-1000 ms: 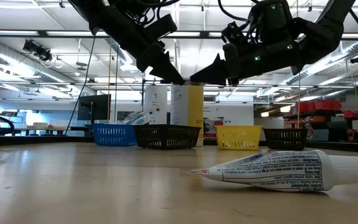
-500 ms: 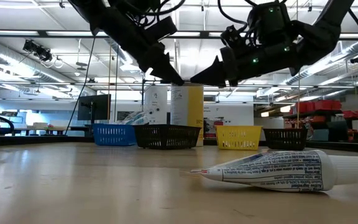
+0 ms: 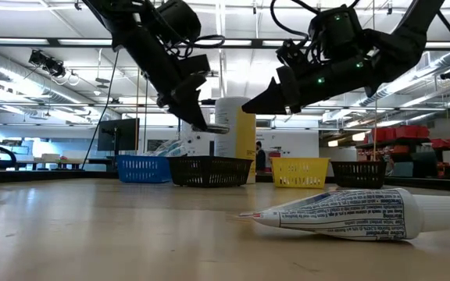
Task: Pick & Place Travel size toiletries
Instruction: Put the silver nail cutter into the left black bin, then put the toothpaste into the yellow bin
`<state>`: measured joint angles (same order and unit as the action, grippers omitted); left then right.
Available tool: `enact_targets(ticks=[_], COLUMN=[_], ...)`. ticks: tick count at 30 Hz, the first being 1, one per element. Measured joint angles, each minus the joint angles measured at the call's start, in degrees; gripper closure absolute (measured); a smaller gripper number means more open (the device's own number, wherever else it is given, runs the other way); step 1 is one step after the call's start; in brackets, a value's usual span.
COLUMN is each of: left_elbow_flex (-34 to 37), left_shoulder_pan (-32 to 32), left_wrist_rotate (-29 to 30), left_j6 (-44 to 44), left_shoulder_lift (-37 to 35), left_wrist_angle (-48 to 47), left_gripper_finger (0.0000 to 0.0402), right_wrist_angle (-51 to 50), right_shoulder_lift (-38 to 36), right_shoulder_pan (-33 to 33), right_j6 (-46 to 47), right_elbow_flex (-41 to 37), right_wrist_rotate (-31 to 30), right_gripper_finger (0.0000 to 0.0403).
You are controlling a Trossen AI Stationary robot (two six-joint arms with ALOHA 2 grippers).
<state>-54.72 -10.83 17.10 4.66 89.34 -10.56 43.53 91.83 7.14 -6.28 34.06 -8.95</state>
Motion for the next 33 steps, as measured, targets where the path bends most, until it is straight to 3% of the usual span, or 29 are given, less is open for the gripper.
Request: enact_targets(ticks=[4, 9, 17, 21, 28, 33], left_elbow_flex=[0.0, 0.0, 0.0, 0.1, 0.0, 0.0], left_shoulder_pan=[-1.9, -3.4, -3.4, -3.1, -1.6, 0.3], left_wrist_rotate=[0.1, -4.5, -3.2, -3.2, -3.2, -2.6], left_j6=[3.2, 5.2, 6.9, 7.0, 7.1, 8.7], left_shoulder_lift=[0.6, 4.4, 7.1, 3.5, -7.3, -14.9], left_wrist_angle=[2.0, 4.2, 4.0, 3.9, -0.1, -4.8], left_gripper_finger=[0.0329, 0.0307, 0.0276, 0.0269, 0.0279, 0.029], right_wrist_angle=[0.0, 0.0, -1.0, -1.0, -1.0, -2.6], right_shoulder_lift=[0.0, 0.0, 0.0, 0.0, 0.0, 0.0], right_shoulder_pan=[0.0, 0.0, 0.0, 0.0, -0.5, -5.9], right_j6=[0.0, 0.0, 0.0, 0.1, 1.7, 2.9], right_elbow_flex=[0.0, 0.0, 0.0, 0.0, 0.0, 2.3], right_wrist_rotate=[0.2, 0.2, 0.2, 1.8, 10.7, 12.2], right_gripper_finger=[0.0281, 0.0281, 0.0281, 0.0281, 0.0281, 0.0281])
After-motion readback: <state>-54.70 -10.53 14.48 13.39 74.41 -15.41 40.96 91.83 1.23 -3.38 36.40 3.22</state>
